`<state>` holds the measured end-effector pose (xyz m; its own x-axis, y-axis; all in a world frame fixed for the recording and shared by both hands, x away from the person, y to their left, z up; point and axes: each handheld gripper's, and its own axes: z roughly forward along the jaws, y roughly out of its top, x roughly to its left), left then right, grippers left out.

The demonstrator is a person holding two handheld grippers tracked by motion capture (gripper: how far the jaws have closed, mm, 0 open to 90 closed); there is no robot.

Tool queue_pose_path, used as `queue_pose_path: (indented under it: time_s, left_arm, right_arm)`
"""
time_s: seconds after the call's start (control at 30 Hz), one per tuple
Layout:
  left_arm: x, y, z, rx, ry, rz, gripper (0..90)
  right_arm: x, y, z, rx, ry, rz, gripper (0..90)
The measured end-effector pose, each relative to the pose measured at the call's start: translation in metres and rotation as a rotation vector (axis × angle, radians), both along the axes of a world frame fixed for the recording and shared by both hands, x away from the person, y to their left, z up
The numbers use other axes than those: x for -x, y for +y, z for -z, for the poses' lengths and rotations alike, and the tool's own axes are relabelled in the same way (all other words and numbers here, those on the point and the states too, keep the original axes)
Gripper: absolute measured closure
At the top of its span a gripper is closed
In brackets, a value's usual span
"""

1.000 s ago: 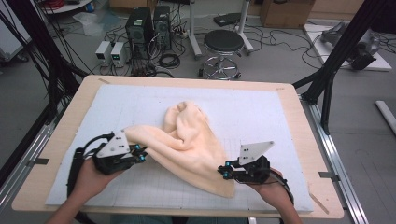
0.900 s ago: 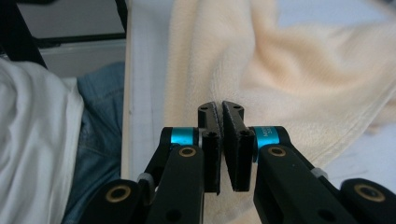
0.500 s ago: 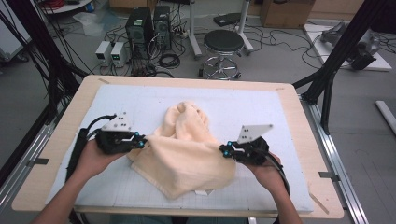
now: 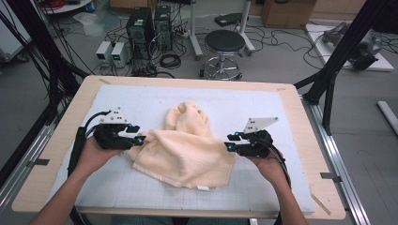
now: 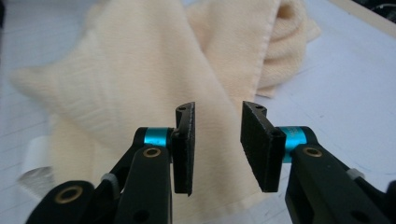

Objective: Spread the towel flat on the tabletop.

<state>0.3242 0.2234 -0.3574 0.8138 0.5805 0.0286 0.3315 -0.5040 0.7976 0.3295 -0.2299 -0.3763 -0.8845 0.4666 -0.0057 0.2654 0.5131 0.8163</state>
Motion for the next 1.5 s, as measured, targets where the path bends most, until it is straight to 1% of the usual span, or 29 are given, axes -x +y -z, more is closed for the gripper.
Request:
queue_pose_path:
  time_s: [0.03,0.07,0.13,0.23,0.33,0.4,0.47,0.57,0.67,0.7,0.73,0.83,0.87,0.93,0.97,1.0,1.03,1.07,1.1,1.17,1.2,1.23,1.27,1.3,1.33,1.37,1.43,1.47,1.5]
  left_arm:
    - [0.0,0.0,0.0,0.0,0.0,0.0,51.3]
    - [0.01,0.0,0.005,0.005,-0.004,0.027,51.4]
    - [0.017,-0.003,0.015,-0.002,0.0,0.057,51.9]
    - [0.016,-0.009,0.036,-0.02,0.054,0.083,52.6]
    - [0.014,-0.021,0.055,-0.048,0.109,0.139,55.2]
    - [0.012,-0.029,0.065,-0.068,0.115,0.161,56.0]
    - [0.011,-0.032,0.069,-0.081,0.107,0.17,59.2]
    - [0.013,-0.037,0.071,-0.101,0.095,0.171,71.8]
    - [0.019,-0.04,0.068,-0.131,0.068,0.177,81.1]
    - [0.021,-0.039,0.065,-0.125,0.074,0.18,86.1]
    - [0.024,-0.038,0.063,-0.117,0.066,0.171,85.9]
    - [0.031,-0.033,0.056,-0.09,0.051,0.177,86.3]
    - [0.043,-0.027,0.047,-0.047,0.034,0.173,86.4]
    - [0.049,-0.023,0.041,-0.041,0.019,0.173,86.5]
    - [0.065,-0.017,0.028,-0.025,-0.008,0.173,86.4]
    - [0.073,-0.014,0.022,-0.022,-0.026,0.171,86.4]
    - [0.073,-0.014,0.022,-0.022,-0.026,0.171,86.5]
    - [0.082,-0.011,0.015,-0.025,-0.041,0.178,86.5]
    - [0.094,-0.008,0.008,-0.016,-0.05,0.185,86.5]
    - [0.11,-0.006,-0.001,-0.022,-0.069,0.204,86.4]
    - [0.123,-0.004,-0.007,-0.02,-0.07,0.214,86.4]
    - [0.132,-0.002,-0.011,-0.016,-0.069,0.226,86.3]
    - [0.139,-0.001,-0.014,-0.011,-0.064,0.234,86.3]
    - [0.147,0.001,-0.017,0.0,-0.056,0.244,85.3]
    - [0.155,0.004,-0.02,0.019,-0.045,0.263,85.3]
    - [0.165,0.008,-0.024,0.042,-0.042,0.266,75.6]
    - [0.166,0.008,-0.023,0.047,-0.041,0.266,69.3]
    - [0.16,0.007,-0.018,0.023,-0.058,0.26,68.0]
    - [0.154,0.005,-0.013,0.024,-0.052,0.249,65.9]
  right_arm:
    - [0.006,0.0,0.0,0.0,0.003,-0.012,62.2]
    - [0.012,0.001,0.002,-0.001,0.009,-0.03,60.4]
    - [0.02,0.005,0.01,0.028,0.027,-0.062,58.4]
    - [0.027,0.011,0.03,0.079,0.068,-0.094,56.1]
    - [0.028,0.019,0.049,0.131,0.116,-0.12,55.7]
    - [0.025,0.025,0.059,0.183,0.141,-0.142,56.5]
    - [0.022,0.025,0.06,0.172,0.127,-0.148,63.2]
    - [0.018,0.021,0.061,0.145,0.151,-0.145,74.5]
    - [0.017,0.022,0.061,0.144,0.159,-0.164,84.3]
    - [0.018,0.022,0.06,0.15,0.141,-0.166,85.4]
    - [0.019,0.021,0.058,0.158,0.138,-0.174,85.7]
    - [0.026,0.014,0.046,0.118,0.115,-0.175,86.0]
    - [0.03,0.012,0.04,0.106,0.103,-0.18,86.0]
    - [0.035,0.009,0.033,0.1,0.085,-0.185,86.0]
    - [0.046,0.005,0.022,0.088,0.056,-0.192,85.9]
    - [0.052,0.003,0.018,0.077,0.045,-0.196,85.9]
    - [0.058,0.002,0.013,0.077,0.033,-0.202,85.9]
    - [0.058,0.002,0.013,0.077,0.033,-0.202,85.9]
    - [0.073,0.001,0.004,0.061,0.014,-0.219,85.9]
    - [0.086,0.001,-0.003,0.053,0.001,-0.244,86.0]
    - [0.086,0.001,-0.003,0.053,0.001,-0.244,86.0]
    - [0.105,0.001,-0.012,0.044,-0.002,-0.281,86.0]
    - [0.105,0.001,-0.012,0.044,-0.002,-0.281,86.0]
    - [0.12,0.001,-0.019,0.038,0.001,-0.318,85.3]
    - [0.12,0.001,-0.019,0.038,0.001,-0.318,85.3]
    - [0.132,0.001,-0.026,0.025,-0.005,-0.34,81.1]
    - [0.134,0.001,-0.028,0.021,0.007,-0.347,76.8]
    - [0.131,0.003,-0.027,0.039,0.0,-0.335,74.5]
    - [0.125,0.006,-0.024,0.052,-0.005,-0.324,71.1]
